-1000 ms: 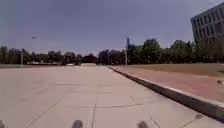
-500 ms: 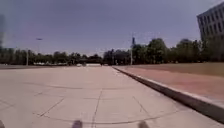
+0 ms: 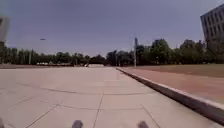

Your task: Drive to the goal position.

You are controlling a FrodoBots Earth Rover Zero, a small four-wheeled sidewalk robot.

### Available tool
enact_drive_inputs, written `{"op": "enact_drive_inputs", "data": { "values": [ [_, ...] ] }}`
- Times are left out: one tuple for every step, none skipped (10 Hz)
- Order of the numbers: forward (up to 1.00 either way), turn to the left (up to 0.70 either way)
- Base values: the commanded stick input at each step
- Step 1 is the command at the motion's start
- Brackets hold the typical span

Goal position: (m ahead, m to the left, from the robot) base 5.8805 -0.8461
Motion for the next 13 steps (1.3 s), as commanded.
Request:
{"op": "enact_drive_inputs", "data": {
  "values": [
    [0.85,0.00],
    [0.85,0.00],
    [0.85,0.00],
    [0.85,0.00],
    [0.85,0.00],
    [0.85,0.00],
    [0.85,0.00],
    [0.85,0.00],
    [0.85,0.00],
    [0.85,0.00],
    [0.85,0.00],
    [0.85,0.00],
    [0.85,0.00]
  ]
}}
